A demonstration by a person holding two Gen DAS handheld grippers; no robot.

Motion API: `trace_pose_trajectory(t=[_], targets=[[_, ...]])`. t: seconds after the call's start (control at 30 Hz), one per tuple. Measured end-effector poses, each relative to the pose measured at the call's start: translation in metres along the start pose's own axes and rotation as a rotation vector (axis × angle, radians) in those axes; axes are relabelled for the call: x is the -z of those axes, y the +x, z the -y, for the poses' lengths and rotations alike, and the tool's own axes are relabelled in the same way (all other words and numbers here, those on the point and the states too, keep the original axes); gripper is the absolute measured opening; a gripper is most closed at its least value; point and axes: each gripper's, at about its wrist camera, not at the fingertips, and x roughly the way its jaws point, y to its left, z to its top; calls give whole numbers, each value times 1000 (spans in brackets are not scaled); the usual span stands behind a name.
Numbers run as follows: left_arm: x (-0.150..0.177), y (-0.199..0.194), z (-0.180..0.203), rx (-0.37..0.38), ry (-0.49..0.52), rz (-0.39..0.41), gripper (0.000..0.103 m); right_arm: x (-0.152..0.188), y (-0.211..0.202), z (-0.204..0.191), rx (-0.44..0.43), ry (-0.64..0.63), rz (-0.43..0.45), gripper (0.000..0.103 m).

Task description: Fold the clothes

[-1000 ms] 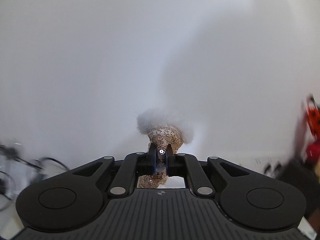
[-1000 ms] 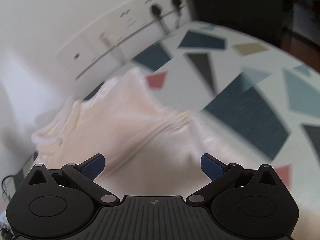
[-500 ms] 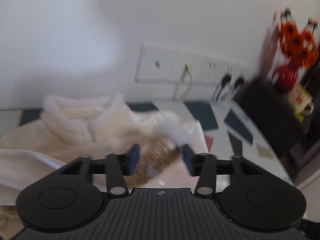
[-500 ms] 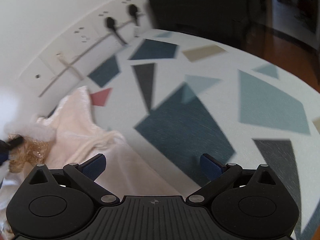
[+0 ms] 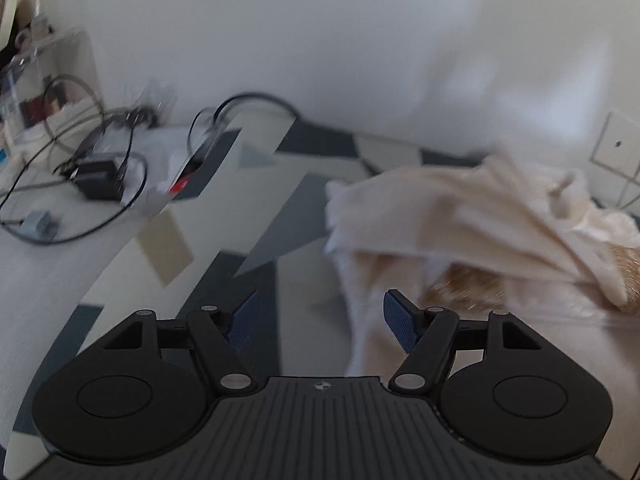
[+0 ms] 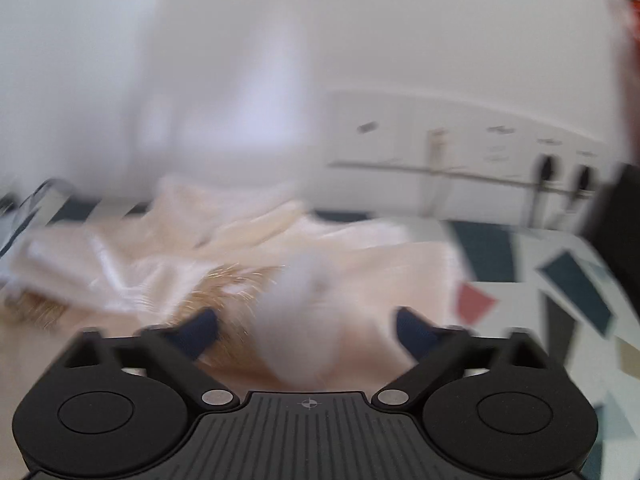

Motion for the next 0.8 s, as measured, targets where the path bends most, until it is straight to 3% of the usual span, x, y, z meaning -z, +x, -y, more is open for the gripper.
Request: trace_pose_trajectory(t=[0.07,0.2,0.3,0.37,0.43,0.47,0.5,0.57,0.7,0.8], targets=[[4,6,-3,-7,7,-10,70,-4,1,-7,-54,-14,-34,60],[11,17,-8,-22,21,-31,70,5,6,-27,-71,-156,-83,74],[13,25,-9,-26,24,-44,70,22,10,-34,-118,-201,-125,75],[13,26,-7,-14,19,-50,70,32,12,-43,-97,-259,-106,71],[12,23,-4,-5,23,-44,70,34,14,-51,-46,-313,-92,38],[12,22,-2,0,29,-39,70,31,15,-53,-32,-313,-92,29],[11,20,0,7,35,-32,70,23,12,-49,-53,-261,-90,14],[9,19,6,11,58,-12,70,1,-3,-36,-134,-89,-34,13],[3,28,16,2,78,6,70,-59,-48,6,-264,264,168,9],[0,34,18,6,80,7,70,-93,-75,37,-280,429,307,8]])
